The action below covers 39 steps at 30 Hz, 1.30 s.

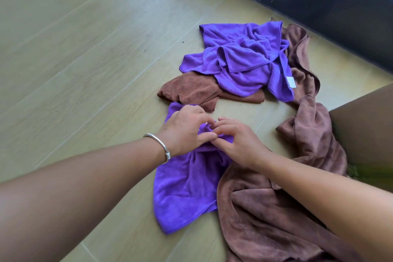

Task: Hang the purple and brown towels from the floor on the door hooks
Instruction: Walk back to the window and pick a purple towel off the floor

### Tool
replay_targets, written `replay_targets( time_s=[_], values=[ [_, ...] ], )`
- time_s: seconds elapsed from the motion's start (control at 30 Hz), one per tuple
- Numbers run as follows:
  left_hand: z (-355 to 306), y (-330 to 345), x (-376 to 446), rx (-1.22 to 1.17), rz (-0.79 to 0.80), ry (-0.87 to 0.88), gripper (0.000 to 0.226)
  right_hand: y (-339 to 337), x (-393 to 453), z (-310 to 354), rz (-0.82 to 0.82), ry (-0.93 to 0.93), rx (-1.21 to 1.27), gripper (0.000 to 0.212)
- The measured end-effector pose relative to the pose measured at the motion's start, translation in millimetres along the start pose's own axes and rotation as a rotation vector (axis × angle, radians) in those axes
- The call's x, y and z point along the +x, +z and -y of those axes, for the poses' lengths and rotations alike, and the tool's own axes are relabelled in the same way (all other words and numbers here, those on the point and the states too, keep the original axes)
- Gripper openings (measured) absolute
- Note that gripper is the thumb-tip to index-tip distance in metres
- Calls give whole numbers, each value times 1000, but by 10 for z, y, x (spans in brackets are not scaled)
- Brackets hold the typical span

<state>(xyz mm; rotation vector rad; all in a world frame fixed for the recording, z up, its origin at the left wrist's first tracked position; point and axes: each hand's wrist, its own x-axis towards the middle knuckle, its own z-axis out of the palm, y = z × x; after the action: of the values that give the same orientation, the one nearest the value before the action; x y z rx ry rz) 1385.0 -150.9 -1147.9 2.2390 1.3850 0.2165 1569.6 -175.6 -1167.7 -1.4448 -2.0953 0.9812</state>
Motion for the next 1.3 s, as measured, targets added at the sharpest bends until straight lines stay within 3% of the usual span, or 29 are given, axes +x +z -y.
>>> replay_targets(
  time_s=[0.17, 0.23, 0.3, 0.37, 0.53, 0.67, 0.77, 0.93, 1.13, 1.3],
  values=[
    [104, -23, 26, 32, 21, 28, 27, 33, -51, -31, -26, 126, 4, 16],
    [123, -77, 10, -38, -36, 73, 20, 26, -37, -50, 16, 115, -34, 22],
    [133, -169, -5, -109, -89, 96, 14, 10, 6, -76, 47, 102, -76, 14],
    [153, -289, -34, -188, -121, 66, 12, -16, 54, -93, 40, 122, -91, 6],
    [250, -637, -183, -270, -199, -29, 4, -192, 132, 54, 103, 123, -80, 16],
    [224, -1114, -361, -351, -336, -107, 11, -462, 60, 335, 201, 161, -162, 4],
    [152, -1563, -585, -416, -445, -186, 11, -617, -33, 648, 265, 251, -191, 2],
    [113, -2367, -1112, -420, -584, -293, 11, -880, -168, 1250, 212, 315, -273, 7],
    [201, -3298, -1973, -424, -708, -500, 11, -1401, 142, 2396, -30, 217, -178, 4],
    [215, -4202, -2581, -551, -848, -636, 7, -1817, 662, 3621, -104, 134, -55, 7]
  ],
)
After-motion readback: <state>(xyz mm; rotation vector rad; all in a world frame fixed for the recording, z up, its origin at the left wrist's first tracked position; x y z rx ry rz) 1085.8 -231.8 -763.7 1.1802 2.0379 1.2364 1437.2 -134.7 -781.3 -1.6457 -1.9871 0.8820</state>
